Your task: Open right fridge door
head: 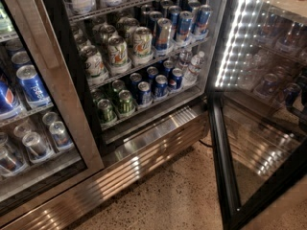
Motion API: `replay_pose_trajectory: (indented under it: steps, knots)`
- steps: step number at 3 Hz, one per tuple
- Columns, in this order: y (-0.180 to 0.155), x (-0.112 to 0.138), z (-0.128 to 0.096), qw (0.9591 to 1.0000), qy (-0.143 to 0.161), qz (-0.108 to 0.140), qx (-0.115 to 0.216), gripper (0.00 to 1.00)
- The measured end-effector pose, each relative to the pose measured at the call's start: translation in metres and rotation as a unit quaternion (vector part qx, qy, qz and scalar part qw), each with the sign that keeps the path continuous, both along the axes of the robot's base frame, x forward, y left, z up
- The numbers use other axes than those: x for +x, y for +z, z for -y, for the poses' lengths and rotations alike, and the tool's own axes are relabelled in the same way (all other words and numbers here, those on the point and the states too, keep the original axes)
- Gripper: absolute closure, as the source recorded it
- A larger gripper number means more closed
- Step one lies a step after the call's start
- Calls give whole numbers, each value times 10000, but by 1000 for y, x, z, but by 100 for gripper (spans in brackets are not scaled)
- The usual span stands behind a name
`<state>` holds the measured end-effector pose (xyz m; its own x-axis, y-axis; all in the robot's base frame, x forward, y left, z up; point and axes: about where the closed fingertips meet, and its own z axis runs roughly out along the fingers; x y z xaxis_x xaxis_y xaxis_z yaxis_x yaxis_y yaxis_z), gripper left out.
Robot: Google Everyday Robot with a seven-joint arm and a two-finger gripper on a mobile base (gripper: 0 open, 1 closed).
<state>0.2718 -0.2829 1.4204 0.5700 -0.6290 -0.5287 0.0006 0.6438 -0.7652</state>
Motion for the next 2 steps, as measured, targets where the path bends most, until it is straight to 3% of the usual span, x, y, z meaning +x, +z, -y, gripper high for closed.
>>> replay_pose_trajectory:
  steps: [2]
  knots:
    - [27,11,-53,9979,247,311,-518,0]
